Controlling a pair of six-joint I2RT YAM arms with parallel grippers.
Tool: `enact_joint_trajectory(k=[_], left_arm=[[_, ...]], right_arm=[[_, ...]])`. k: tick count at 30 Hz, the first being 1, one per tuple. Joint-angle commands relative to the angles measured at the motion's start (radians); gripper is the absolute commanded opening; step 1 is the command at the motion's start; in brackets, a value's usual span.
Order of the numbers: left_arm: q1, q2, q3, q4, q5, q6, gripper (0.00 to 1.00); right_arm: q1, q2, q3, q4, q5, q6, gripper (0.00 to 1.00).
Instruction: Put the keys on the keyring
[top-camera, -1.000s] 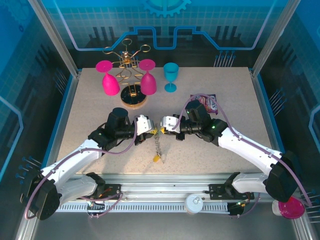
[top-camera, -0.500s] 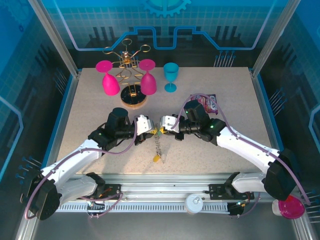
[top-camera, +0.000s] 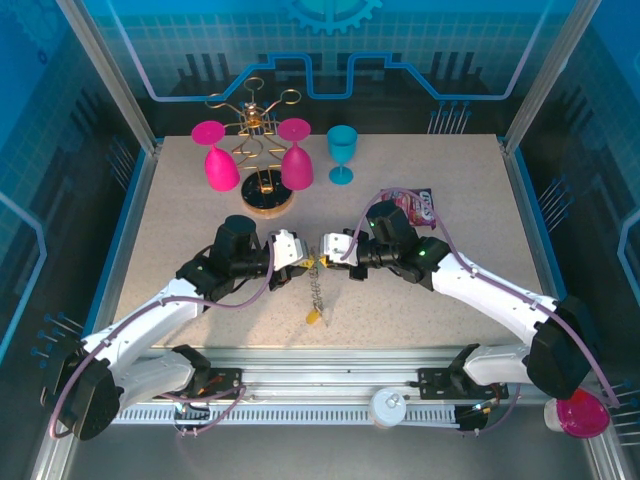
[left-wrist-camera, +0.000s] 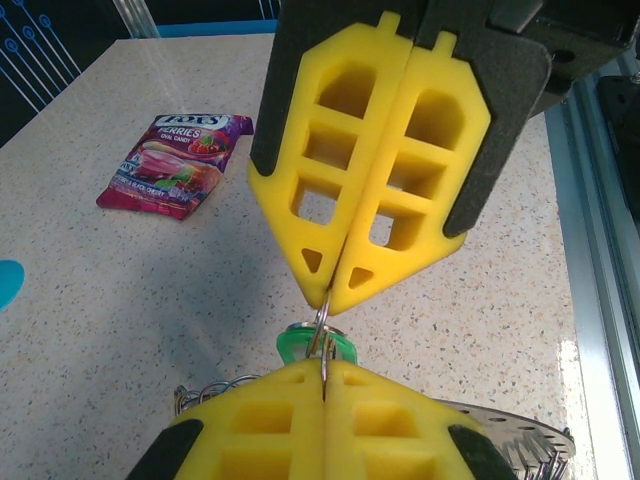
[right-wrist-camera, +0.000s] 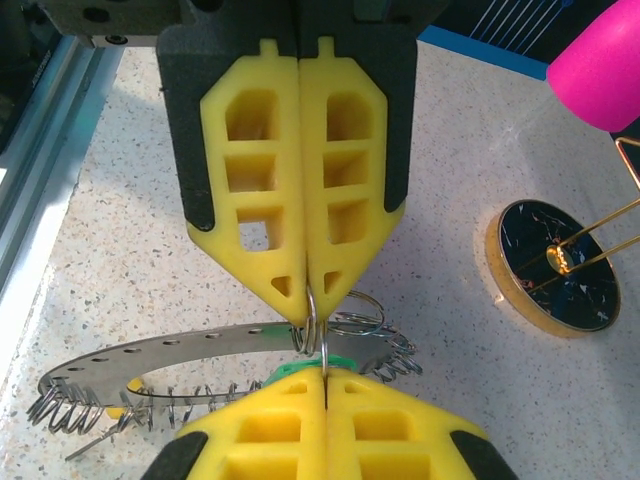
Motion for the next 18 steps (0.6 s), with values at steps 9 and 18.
enact_joint_trajectory(k=[9, 18], left_arm=[[0.003, 0.003, 0.04, 0.003, 0.025, -0.008, 0.0], [0.003, 0.008, 0.043, -0.002, 0.021, -0.003, 0.0]], right_arm=[[0.026, -0.009, 0.042, -0.035, 0.004, -0.054, 0.0], [0.042, -0.014, 0.06, -0.065, 0.029, -0.082, 0.0]])
